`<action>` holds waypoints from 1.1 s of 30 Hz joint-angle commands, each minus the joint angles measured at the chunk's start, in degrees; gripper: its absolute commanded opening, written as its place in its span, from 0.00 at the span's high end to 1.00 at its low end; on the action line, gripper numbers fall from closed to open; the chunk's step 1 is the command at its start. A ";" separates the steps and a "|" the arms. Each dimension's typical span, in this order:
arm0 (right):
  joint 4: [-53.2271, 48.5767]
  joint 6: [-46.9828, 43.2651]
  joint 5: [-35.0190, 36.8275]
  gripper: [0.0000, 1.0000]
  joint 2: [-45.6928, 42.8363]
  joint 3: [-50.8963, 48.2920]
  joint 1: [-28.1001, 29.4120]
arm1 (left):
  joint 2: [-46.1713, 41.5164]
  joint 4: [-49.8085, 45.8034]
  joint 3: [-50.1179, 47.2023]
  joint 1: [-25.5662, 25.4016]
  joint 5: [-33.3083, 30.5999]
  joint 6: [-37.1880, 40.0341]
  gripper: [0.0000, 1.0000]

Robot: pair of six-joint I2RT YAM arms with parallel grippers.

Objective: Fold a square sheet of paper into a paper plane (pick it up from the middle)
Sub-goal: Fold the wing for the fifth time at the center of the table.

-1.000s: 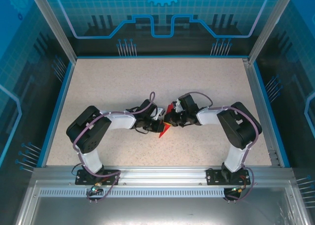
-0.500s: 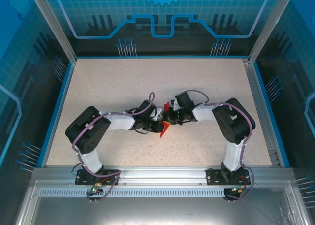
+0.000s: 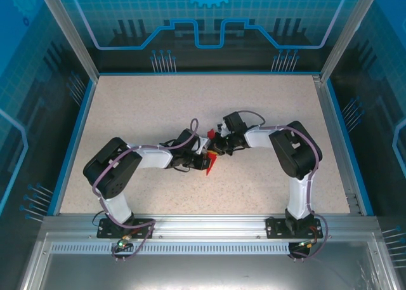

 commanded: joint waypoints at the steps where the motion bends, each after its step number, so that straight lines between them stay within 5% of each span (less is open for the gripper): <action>1: -1.13 -2.09 9.02 0.90 3.61 3.65 -3.53 | 2.40 -15.11 -5.10 -0.07 -3.02 1.00 1.00; 33: -13.46 -4.95 11.01 0.90 17.21 27.58 -8.16 | 0.03 -14.99 -7.57 -0.74 -2.63 -1.59 1.00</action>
